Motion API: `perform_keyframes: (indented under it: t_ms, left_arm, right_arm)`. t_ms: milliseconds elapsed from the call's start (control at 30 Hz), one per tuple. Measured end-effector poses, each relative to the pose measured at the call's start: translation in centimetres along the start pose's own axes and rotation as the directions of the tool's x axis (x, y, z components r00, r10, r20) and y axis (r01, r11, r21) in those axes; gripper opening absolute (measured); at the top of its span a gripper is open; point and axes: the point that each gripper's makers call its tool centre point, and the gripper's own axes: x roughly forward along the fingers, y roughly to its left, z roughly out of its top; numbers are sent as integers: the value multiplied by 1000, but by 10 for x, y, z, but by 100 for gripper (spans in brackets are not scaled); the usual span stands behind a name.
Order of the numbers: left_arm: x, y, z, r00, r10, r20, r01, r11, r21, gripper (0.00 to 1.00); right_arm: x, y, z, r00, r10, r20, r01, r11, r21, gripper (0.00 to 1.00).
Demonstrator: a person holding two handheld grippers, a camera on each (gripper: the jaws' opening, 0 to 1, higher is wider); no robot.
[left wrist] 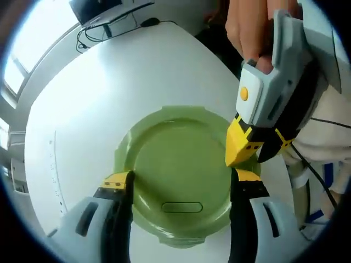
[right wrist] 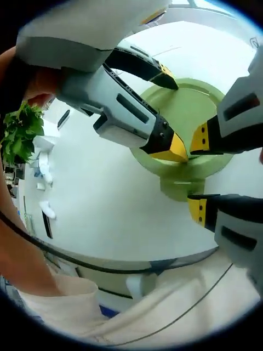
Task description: Pick up the tomato from the tabletop place it into the food storage container close the lid and lock the latches
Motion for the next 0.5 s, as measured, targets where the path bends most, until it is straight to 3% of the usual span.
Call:
perform_keyframes:
  t_ms: [333,500]
  left_arm:
    - [0,12,0,1000,0,13,0,1000,-1,64]
    - [0,11,-1,999,2,33,-2,1000,-6,64]
  right_arm:
    - [6,-13,1,995,-68,-70,64,996,-60,23]
    - [7,-32,-2,993,-83,-84,76,994,-80,22]
